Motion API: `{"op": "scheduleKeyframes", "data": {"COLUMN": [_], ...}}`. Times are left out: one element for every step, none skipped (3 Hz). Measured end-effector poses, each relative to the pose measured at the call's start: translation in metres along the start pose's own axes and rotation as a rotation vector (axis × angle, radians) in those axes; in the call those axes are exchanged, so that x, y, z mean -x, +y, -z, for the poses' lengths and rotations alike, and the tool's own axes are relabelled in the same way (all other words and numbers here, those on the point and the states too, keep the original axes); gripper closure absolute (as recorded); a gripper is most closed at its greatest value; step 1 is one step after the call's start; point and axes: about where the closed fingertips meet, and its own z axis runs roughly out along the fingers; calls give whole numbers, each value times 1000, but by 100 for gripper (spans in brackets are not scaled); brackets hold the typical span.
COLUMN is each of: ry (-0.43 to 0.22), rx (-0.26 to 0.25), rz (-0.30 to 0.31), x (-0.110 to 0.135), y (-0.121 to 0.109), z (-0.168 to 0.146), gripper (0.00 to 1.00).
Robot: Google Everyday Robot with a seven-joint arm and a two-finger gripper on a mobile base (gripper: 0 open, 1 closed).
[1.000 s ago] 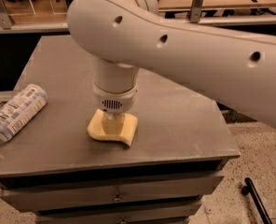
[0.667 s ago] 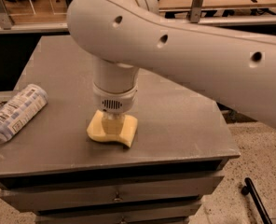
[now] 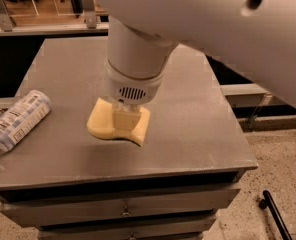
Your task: Pick sponge
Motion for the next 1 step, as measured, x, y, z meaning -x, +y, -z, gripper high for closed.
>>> {"op": "scheduleKeyframes", "data": {"ry": [0], "rx": [0], "rz": [0], "x": [0], "y": [0], "z": [0], "gripper": [100]}}
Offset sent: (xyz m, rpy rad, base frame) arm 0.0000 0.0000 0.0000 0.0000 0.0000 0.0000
